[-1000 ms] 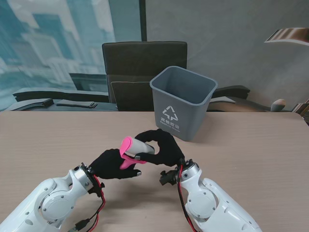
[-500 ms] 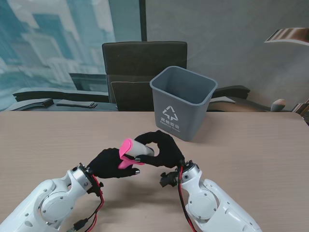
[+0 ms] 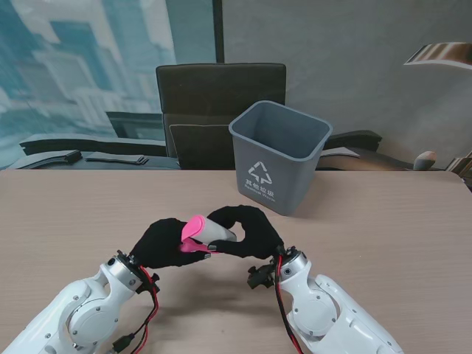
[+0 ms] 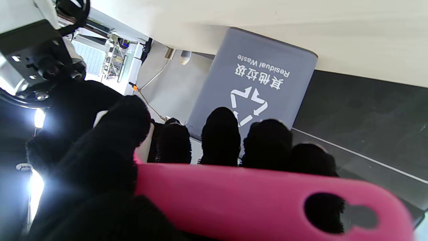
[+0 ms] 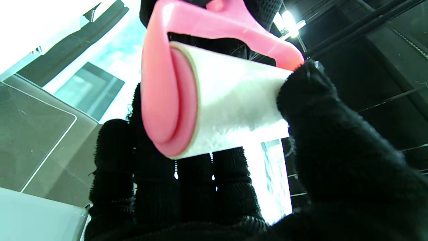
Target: Replace a lint-roller refill
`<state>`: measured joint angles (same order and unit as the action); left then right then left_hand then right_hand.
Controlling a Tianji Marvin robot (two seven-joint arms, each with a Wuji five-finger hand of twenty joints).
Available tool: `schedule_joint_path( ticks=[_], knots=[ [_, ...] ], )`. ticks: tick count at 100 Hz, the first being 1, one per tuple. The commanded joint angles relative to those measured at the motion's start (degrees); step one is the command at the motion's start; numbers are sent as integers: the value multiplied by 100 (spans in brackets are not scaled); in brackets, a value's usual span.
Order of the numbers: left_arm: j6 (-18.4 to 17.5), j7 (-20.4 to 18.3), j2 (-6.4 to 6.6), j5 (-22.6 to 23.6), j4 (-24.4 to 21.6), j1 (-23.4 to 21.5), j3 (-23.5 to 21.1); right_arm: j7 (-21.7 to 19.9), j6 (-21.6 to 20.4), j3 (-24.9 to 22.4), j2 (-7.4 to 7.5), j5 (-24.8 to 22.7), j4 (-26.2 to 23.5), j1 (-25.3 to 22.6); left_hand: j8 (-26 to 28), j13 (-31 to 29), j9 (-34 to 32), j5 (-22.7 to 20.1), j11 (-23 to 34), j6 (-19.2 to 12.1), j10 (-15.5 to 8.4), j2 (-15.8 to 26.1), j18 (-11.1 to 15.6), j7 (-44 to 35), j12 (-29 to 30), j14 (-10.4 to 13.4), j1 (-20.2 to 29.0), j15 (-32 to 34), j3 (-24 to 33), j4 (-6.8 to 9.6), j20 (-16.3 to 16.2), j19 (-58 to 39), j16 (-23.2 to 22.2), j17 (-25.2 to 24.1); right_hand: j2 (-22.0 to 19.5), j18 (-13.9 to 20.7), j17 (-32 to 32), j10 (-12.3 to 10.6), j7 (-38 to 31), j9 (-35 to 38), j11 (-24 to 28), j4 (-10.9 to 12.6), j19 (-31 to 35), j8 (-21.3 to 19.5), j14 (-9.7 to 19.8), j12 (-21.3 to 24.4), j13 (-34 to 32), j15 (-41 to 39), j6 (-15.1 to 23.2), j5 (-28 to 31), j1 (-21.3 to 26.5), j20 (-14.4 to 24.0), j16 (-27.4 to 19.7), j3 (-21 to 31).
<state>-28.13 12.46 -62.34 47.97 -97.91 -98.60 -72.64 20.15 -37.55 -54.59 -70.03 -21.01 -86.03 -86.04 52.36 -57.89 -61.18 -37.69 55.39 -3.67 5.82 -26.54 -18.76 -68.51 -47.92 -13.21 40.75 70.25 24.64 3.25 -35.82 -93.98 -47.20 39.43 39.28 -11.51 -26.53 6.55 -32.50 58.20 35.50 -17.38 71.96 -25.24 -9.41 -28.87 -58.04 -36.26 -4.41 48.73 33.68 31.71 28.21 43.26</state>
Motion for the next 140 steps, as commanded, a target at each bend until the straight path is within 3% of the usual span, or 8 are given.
schedule_joint_path(
  ticks=[1,13,39,83,103,118,131,140],
  knots=[
    [84,21,-42,124,-59,-24,7,48,65,-4,-26,-75,-75,-96,-294,257,359,350,-218,11,100,-428,255,162,283,-248,248,-329,373,-187,-228,18,113,-238,-878,88,10,41,-2534,304,204,283,161,-288,492,-20,-159,-60,1206,767,651,106,75,667],
    [243,339,-36,467,-22,-6,64,143,136,-14,-50,-75,-122,-132,-560,687,928,717,-751,184,152,-732,305,831,546,125,126,-925,907,-357,-214,555,212,-711,-869,64,17,65,-2544,293,227,287,185,-294,468,-35,-163,-83,1131,769,692,133,108,671],
    [597,965,-58,844,74,44,209,270,223,-25,-96,17,-208,-204,-3008,1856,2144,596,-2198,1421,680,-276,194,4367,1709,-120,-290,-2396,1229,-159,-324,1885,725,-1833,-867,90,9,37,-2546,291,237,282,197,-290,500,-39,-173,-120,1128,773,705,160,152,670],
    [988,1660,-46,1287,361,272,461,481,391,-19,-173,137,-280,-253,-3378,3800,4291,1704,-3054,1691,1197,-188,257,5504,2314,-356,-502,-3545,990,-310,-183,3436,1174,-3384,-872,156,51,-19,-2549,289,220,259,175,-283,538,-12,-148,-97,1129,778,704,169,158,686],
    [1351,2162,-60,1478,582,487,715,541,389,-27,-193,162,-314,-284,-3036,4059,4526,1764,-2847,1907,1278,-266,224,5269,2270,-439,-522,-3404,909,-432,-349,3485,1123,-3528,-868,175,66,-22,-2548,282,217,254,165,-278,544,-2,-136,-84,1135,778,701,168,154,688],
    [1532,2293,-87,1456,677,591,881,563,407,-26,-204,199,-338,-303,-1975,3732,4068,1975,-2167,1963,1210,-474,372,3738,1881,-432,-346,-2997,1419,-519,-316,3297,1026,-3336,-880,196,72,-42,-2547,279,216,252,161,-276,566,5,-128,-79,1140,774,693,168,152,683],
    [1632,2354,-98,1448,759,667,966,561,391,-23,-208,226,-347,-319,-920,2110,2213,1143,-864,1534,928,-112,248,1784,1192,-412,-189,-1614,1107,-556,-501,2036,609,-2127,-885,205,72,-53,-2543,280,216,250,164,-274,574,11,-129,-80,1159,771,688,169,151,677],
    [1649,2358,-133,1324,786,688,987,552,384,-26,-206,233,-353,-327,-1512,673,744,359,-36,1016,764,254,87,207,1023,-387,784,-405,-273,-652,-496,754,634,-887,-883,206,73,-51,-2542,278,214,251,163,-273,567,18,-130,-80,1158,770,689,169,150,675]
  ],
)
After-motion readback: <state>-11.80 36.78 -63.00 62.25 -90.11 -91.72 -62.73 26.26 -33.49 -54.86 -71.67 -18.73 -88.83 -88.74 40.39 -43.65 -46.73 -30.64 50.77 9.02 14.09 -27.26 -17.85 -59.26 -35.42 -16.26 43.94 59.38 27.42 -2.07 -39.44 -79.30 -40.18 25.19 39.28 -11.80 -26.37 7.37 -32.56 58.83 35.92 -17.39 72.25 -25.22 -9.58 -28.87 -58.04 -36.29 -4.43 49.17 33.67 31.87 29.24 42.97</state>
